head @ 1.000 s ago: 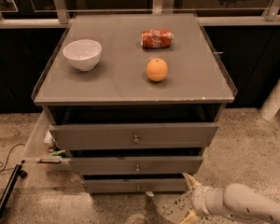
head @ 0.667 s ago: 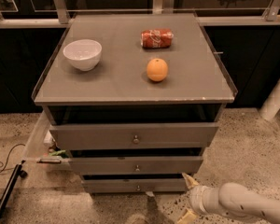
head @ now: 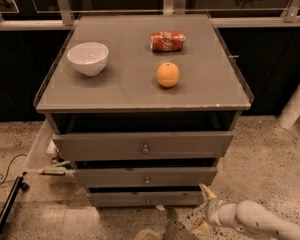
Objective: Open bottom drawer
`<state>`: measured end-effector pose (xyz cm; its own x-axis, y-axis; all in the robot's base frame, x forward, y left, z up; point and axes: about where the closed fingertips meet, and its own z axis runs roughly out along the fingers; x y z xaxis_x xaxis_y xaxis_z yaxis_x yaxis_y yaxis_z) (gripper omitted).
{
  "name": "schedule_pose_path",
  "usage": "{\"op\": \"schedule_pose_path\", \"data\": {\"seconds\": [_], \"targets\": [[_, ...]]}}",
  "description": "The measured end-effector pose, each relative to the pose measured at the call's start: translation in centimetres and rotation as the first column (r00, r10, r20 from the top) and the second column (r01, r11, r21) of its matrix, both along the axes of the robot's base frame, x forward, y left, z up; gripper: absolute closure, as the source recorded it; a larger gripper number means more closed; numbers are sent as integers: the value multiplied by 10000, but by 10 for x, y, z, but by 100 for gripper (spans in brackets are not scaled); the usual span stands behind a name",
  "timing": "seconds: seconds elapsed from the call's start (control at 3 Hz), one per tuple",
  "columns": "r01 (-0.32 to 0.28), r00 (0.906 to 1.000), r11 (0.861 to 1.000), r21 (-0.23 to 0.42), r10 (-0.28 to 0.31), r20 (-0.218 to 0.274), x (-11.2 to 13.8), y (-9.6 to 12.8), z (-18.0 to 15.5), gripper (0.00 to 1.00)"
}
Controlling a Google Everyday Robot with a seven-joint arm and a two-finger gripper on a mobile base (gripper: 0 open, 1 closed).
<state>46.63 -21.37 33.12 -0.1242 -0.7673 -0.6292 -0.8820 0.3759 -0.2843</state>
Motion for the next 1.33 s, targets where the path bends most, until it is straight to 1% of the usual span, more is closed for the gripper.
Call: {"op": "schedule_pose_path", "data": {"seconds": [0.33,0.67,1.0,1.33], "targets": [[-329,9960,9992,248,307,835,13,-9,-19,0],[-663,9882,9977,138,637,1394,19,-13,-33,0],[-674,9879,9976,132,649,1407,19,-13,-33,0],[-878,9846,9961,18,865,1520,17,-8,-29,0]]}}
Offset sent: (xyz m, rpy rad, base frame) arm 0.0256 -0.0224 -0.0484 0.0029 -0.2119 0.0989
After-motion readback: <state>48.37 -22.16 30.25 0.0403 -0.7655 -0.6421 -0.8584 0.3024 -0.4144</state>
